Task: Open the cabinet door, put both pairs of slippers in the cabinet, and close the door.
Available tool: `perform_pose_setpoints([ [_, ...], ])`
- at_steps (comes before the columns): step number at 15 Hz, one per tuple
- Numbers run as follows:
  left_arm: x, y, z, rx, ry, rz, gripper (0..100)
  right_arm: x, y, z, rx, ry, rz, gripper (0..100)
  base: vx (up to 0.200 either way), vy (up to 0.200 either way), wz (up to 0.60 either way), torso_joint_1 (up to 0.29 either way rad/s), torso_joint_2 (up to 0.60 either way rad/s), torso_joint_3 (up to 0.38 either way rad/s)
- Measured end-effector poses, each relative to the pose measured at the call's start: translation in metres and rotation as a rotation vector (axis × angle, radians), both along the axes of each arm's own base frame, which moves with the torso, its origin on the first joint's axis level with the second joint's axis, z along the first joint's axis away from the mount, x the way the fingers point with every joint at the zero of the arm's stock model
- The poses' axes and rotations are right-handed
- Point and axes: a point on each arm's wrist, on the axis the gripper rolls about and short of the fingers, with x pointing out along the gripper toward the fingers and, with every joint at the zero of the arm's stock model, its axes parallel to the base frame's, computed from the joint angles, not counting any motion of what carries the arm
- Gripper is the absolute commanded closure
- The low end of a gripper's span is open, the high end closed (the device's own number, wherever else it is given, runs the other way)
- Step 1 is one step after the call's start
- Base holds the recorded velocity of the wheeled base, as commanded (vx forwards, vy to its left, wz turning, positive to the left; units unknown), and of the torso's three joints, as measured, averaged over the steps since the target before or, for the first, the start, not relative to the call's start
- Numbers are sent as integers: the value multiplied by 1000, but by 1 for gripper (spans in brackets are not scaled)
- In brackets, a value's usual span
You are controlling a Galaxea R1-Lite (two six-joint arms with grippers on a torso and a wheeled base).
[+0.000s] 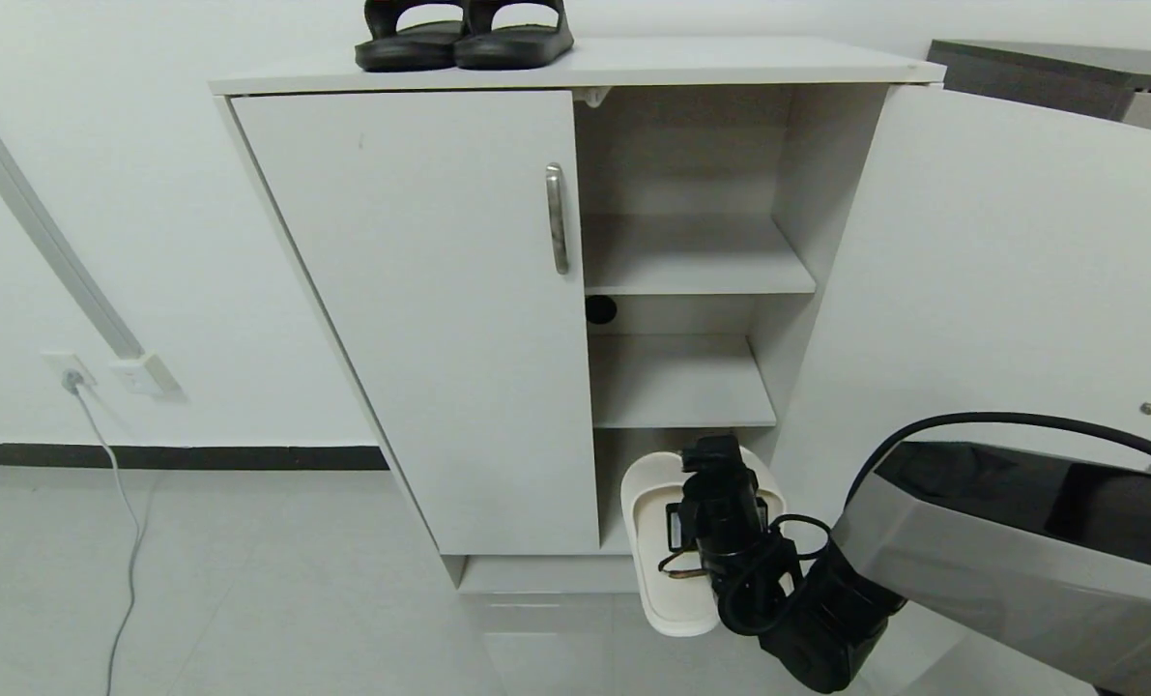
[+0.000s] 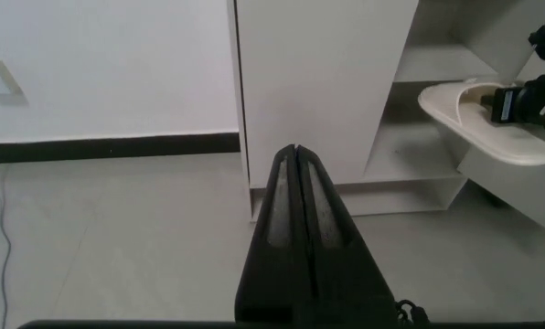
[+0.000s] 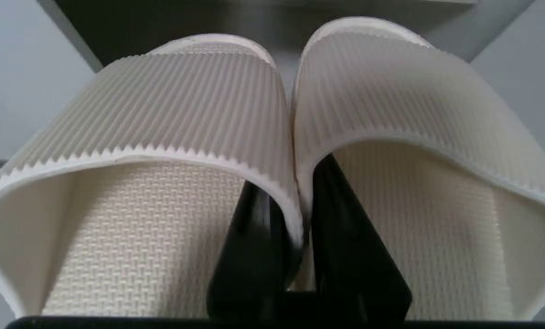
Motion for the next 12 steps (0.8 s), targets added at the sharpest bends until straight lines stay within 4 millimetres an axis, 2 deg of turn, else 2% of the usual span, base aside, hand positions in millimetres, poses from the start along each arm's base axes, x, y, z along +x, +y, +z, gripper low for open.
perform_pose_setpoints([
  [4,0,0,0,-8,0,3,100,2,1,12,18,-169,20,100,0,0,0,1,-1,-21],
  [9,0,0,0,-12,0,6,100,4,-2,3,-9,-167,18,100,0,0,0,0,0,0],
  [12,0,0,0,-12,1,6,100,4,-2,6,-6,-201,15,100,0,0,0,0,0,0],
])
